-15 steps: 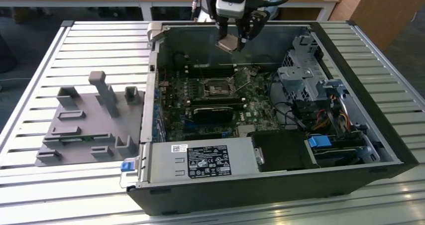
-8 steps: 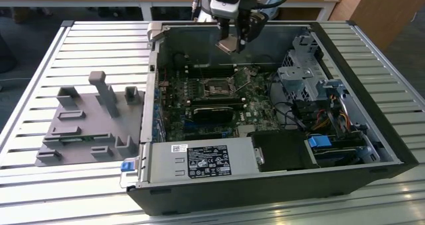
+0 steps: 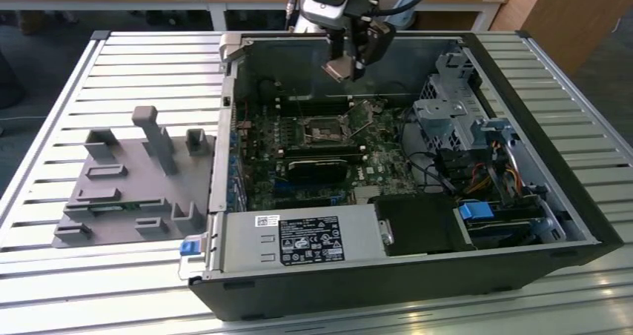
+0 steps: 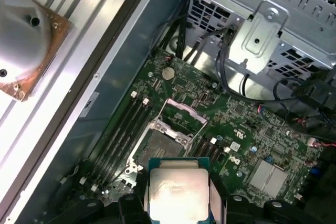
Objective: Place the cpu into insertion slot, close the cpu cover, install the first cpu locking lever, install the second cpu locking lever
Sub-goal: 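Place the cpu into insertion slot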
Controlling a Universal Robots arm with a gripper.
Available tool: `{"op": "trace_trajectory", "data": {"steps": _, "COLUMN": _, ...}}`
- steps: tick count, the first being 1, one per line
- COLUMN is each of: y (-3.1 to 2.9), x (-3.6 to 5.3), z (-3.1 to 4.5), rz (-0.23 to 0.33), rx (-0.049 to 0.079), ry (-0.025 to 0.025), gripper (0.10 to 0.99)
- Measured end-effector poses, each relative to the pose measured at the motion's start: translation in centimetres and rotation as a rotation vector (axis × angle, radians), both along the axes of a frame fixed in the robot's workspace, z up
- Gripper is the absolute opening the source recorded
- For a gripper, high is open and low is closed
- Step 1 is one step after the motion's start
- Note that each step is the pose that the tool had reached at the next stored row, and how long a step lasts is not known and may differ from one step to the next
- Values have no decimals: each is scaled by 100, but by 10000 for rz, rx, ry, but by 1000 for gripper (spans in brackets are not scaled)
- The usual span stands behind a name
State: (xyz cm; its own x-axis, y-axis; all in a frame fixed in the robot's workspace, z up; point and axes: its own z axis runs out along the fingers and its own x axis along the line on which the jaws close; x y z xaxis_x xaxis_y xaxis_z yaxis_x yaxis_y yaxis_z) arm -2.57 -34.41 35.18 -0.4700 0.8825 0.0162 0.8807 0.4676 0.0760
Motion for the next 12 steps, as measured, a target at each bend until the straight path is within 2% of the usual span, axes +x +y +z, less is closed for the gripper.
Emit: {"op": "trace_trajectory", "data": {"steps": 12, "y": 2, "x": -1, "z": -66, "rz": -1817, "rx": -5, "ry": 3, "gripper": 541}}
